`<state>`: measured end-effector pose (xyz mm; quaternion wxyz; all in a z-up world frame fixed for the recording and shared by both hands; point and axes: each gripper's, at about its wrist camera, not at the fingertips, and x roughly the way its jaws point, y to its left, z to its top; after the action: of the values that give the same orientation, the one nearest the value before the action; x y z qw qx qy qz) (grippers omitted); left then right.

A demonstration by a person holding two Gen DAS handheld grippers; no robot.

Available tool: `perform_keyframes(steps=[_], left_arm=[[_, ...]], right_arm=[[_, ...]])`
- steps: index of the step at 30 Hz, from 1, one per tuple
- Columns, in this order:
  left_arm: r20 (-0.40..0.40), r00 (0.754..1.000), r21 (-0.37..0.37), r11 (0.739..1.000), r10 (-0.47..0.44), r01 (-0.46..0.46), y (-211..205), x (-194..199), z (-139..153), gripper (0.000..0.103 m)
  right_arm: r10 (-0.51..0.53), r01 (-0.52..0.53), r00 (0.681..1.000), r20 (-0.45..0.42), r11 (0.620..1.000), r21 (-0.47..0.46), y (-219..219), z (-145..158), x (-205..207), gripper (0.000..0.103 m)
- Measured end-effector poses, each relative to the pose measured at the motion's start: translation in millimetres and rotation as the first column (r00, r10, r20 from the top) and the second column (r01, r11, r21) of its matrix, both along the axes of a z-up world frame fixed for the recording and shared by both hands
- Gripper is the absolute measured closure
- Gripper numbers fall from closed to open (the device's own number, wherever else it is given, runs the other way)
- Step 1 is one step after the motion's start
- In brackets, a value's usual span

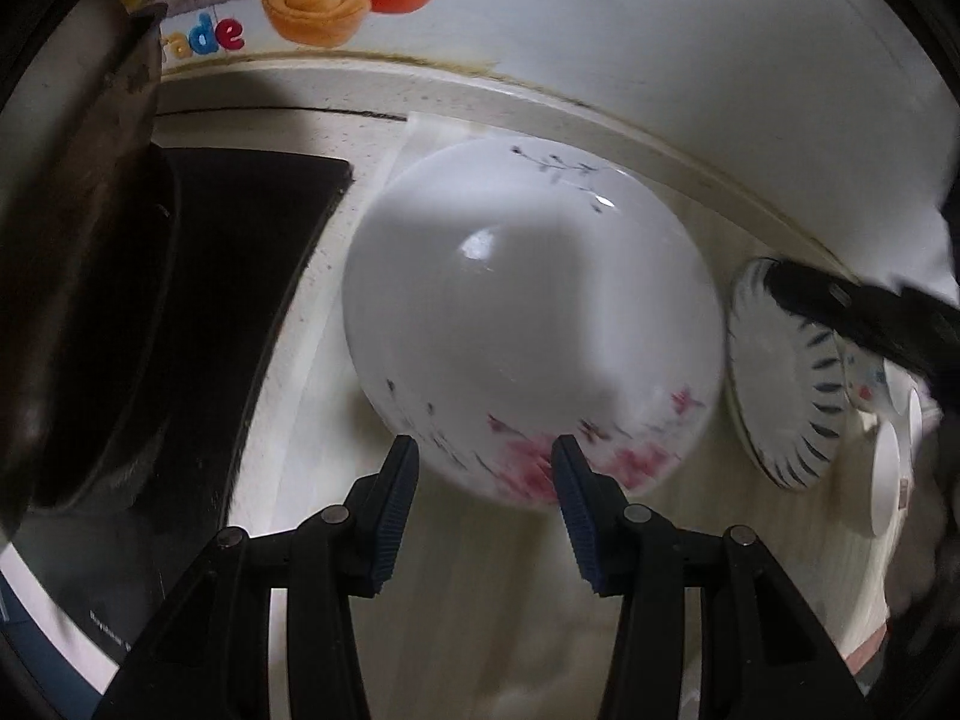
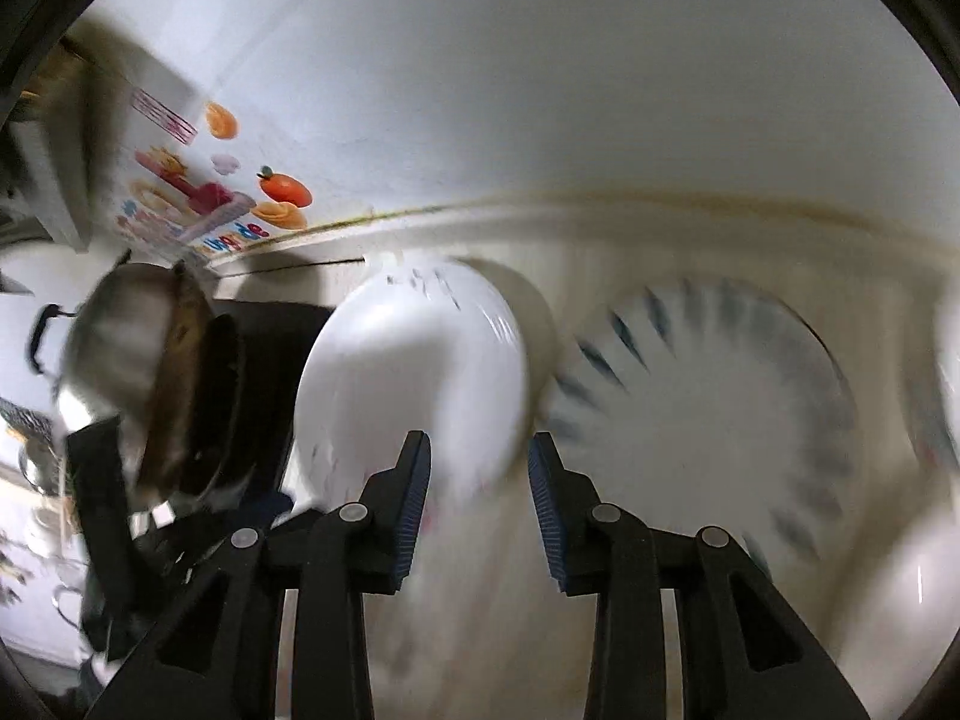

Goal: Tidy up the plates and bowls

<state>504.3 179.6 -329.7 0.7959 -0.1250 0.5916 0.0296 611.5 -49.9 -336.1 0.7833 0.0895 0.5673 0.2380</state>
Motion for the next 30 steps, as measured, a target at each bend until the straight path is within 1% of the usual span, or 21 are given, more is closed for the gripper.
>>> perform_keyframes(steps=[2, 3, 5, 7, 9, 11, 14, 15, 17, 18, 19, 21, 22, 25, 26, 27, 28, 30], left_arm=[[-0.006, 1.000, -0.004, 1.000, 0.006, -0.006, 5, 6, -7, 0.059], [0.005, 1.000, 0.010, 1.000, 0.012, -0.012, 7, 8, -8, 0.059], [0.016, 1.000, 0.026, 1.000, 0.010, -0.010, 10, 15, -9, 0.059], [0.017, 1.000, 0.022, 1.000, 0.012, -0.013, 12, 20, -10, 0.059], [0.011, 1.000, 0.018, 1.000, -0.005, 0.005, 10, 23, -12, 0.059], [0.015, 1.000, 0.028, 0.999, -0.024, 0.024, 7, 22, -12, 0.059], [0.001, 1.000, 0.051, 0.998, -0.023, 0.023, 3, 17, -9, 0.059], [0.003, 1.000, 0.045, 0.999, -0.019, 0.018, 3, 13, -8, 0.059], [-0.011, 1.000, 0.043, 0.999, -0.006, 0.007, 3, 8, -13, 0.059], [-0.036, 0.999, 0.042, 0.999, 0.000, 0.001, 4, 10, -19, 0.059], [-0.066, 0.998, 0.027, 1.000, 0.011, -0.009, 6, 10, -27, 0.059], [-0.086, 0.995, -0.012, 0.999, 0.047, -0.048, 12, 10, -37, 0.059], [-0.082, 0.995, -0.033, 0.997, 0.063, -0.066, 15, 11, -40, 0.059], [-0.066, 0.992, -0.106, 0.987, 0.111, -0.118, 25, 14, -45, 0.061], [-0.054, 0.990, -0.122, 0.983, 0.129, -0.135, 28, 14, -45, 0.064], [-0.038, 0.989, -0.135, 0.980, 0.146, -0.150, 31, 15, -45, 0.070], [-0.032, 0.987, -0.136, 0.978, 0.158, -0.161, 34, 16, -45, 0.070], [-0.021, 0.986, -0.107, 0.980, 0.167, -0.169, 35, 18, -44, 0.070]], right_arm=[[0.030, -0.030, 1.000, -0.005, 0.999, -0.029, 20, -16, 26, 0.066], [0.038, -0.038, 0.999, -0.014, 0.998, -0.040, 28, -24, 38, 0.066], [0.053, -0.055, 0.998, -0.027, 0.997, -0.053, 39, -37, 58, 0.067], [0.060, -0.063, 0.997, -0.043, 0.996, -0.069, 46, -49, 73, 0.067], [0.058, -0.061, 0.996, -0.066, 0.996, -0.058, 48, -58, 86, 0.069], [0.058, -0.061, 0.994, -0.089, 0.997, -0.038, 47, -67, 96, 0.077], [0.060, -0.064, 0.993, -0.106, 0.997, -0.038, 48, -71, 100, 0.079], [0.066, -0.070, 0.992, -0.107, 0.997, -0.037, 48, -72, 101, 0.079], [0.082, -0.087, 0.989, -0.125, 0.995, -0.039, 51, -74, 100, 0.079], [0.093, -0.100, 0.987, -0.128, 0.994, -0.050, 53, -76, 100, 0.079], [0.102, -0.111, 0.986, -0.132, 0.992, -0.058, 57, -79, 100, 0.079], [0.115, -0.124, 0.983, -0.143, 0.990, -0.060, 59, -85, 101, 0.080], [0.121, -0.132, 0.981, -0.152, 0.989, -0.065, 60, -87, 100, 0.081], [0.139, -0.151, 0.980, -0.140, 0.985, -0.080, 61, -86, 98, 0.082], [0.144, -0.156, 0.980, -0.140, 0.985, -0.076, 60, -85, 98, 0.083], [0.147, -0.158, 0.979, -0.140, 0.985, -0.071, 60, -85, 98, 0.083], [0.150, -0.161, 0.979, -0.137, 0.985, -0.068, 60, -85, 98, 0.084], [0.158, -0.168, 0.978, -0.133, 0.984, -0.064, 60, -85, 96, 0.084]])
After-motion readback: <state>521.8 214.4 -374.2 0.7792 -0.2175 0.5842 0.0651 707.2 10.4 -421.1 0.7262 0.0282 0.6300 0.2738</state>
